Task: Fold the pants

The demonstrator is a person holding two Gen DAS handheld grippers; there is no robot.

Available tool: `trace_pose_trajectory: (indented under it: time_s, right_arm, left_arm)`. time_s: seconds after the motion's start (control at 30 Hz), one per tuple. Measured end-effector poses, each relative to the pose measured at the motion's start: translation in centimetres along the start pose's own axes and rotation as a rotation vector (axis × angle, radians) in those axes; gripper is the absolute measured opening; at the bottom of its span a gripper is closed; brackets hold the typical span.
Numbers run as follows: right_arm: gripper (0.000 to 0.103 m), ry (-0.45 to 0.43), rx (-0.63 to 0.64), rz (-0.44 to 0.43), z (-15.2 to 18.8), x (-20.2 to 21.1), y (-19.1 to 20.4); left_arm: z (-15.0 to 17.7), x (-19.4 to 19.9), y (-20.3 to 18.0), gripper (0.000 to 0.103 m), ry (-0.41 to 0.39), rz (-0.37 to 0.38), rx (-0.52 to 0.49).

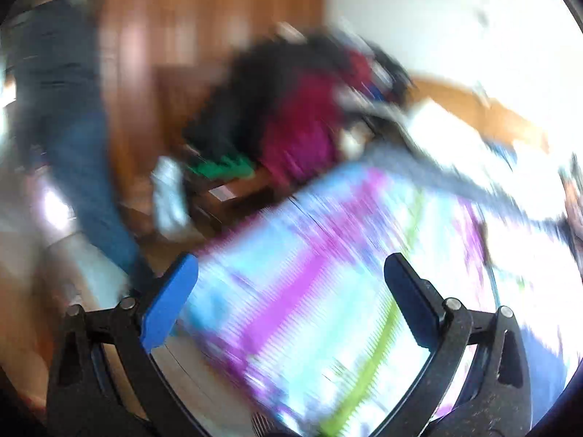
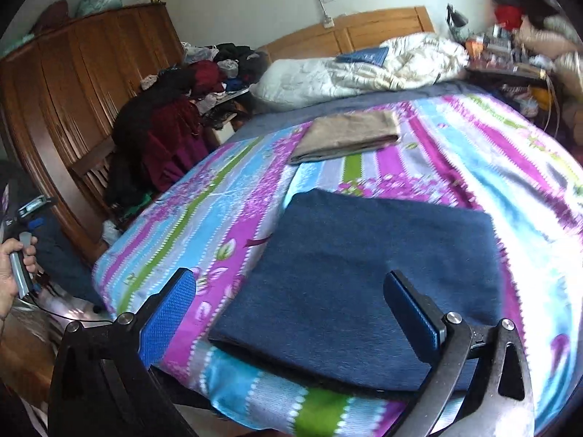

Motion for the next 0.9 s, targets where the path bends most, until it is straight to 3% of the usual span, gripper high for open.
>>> trace_pose_trajectory:
  time_s: [0.1,0.17,0.23,0.3,0.5,0.67,0.9]
  right_arm:
    - [0.103,-0.019,0.064,0.113,-0.4,1.7,-0.2]
    - [0.103,-0.026,0.097,0.164,-0.4,2.4,-0.1]
    - [0.103,-0.026,0.135,0.206,-0.2,2.8,0.2]
    - [0.103,-0.017,0.158,0.214,0.4,2.8,0.7]
    - [0.103,0.019,0.179,0.187,1.8,2.1,2.0]
    - [0.103,0.031,0.211,0.197,2.3,1.9,2.2]
    - [0.103,0.034,0.159,0.184,1.9,1.9,2.0]
  left_arm:
    - [3.9,-0.8,-8.7,0.102,0.062,0.012,-0.164]
    - [5.1,0.3,-14.3,0.103,0.063,0.039,-0.277]
    - [5.0,1.9,-16.9,0.103,0.05,0.047,-0.336]
    - [5.2,3.3,-19.9,0.103,0.04,0.131,-0.377]
    - [7.1,5.1,-23.5,0.103,0.03,0.216,-0.353]
    - [8.4,4.2,-23.7,0.103,0.053,0.212,-0.34]
    - [9.0,3.9,-22.9,0.103,0.045,0.178,-0.308]
Point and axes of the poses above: each gripper's, at about its wrist camera, not at the fingertips, and x roughly against the way its jaws point, y to its left, z to its underside, the point moved 8 cm from there along -x, roughly the way its jaws point
